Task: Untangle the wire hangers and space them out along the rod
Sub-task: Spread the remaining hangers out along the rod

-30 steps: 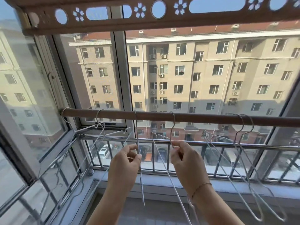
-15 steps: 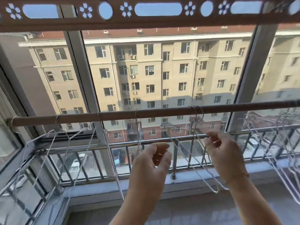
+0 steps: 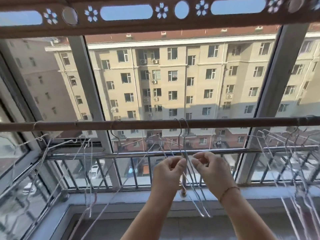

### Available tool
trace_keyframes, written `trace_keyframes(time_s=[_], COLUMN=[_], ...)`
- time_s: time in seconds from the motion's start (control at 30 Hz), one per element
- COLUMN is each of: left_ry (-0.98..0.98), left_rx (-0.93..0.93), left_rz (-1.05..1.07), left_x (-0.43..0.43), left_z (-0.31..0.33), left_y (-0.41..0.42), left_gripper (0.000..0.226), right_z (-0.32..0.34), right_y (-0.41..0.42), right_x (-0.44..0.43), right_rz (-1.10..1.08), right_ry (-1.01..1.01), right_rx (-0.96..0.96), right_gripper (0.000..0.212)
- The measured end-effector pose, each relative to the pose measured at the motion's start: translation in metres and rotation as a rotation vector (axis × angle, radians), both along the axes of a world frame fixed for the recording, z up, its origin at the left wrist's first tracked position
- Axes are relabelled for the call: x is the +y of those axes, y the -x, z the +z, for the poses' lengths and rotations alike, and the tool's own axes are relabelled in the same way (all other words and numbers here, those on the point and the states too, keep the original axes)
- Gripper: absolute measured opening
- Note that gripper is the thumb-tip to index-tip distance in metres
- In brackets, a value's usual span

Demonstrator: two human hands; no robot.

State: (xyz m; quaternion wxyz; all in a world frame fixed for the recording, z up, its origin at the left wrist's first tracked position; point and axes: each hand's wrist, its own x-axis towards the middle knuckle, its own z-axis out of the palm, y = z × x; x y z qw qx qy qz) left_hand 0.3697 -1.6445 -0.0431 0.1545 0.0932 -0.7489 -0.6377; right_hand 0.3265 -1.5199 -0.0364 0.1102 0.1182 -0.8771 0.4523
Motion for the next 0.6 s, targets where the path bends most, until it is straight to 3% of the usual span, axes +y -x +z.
trace_keyframes(time_s=[0.23, 0.6], left_ry=[-0.116, -0.218], left_rx=[0.027, 0.072], left_rz=[0.124, 0.300], left_x=[0.022, -0.004], left_z=[0.004, 0.012], left_y=[-0.001, -0.035], left_gripper=[0.007, 0.015], right_z=[-0.003, 0.002], right_y=[0.002, -0.011], right_x=[0.000, -0.002], right_rz=[0.203, 0.269], right_ry=[0.067, 0.239], right_rx=[-0.071, -0.156], right_gripper=[0.011, 0.013])
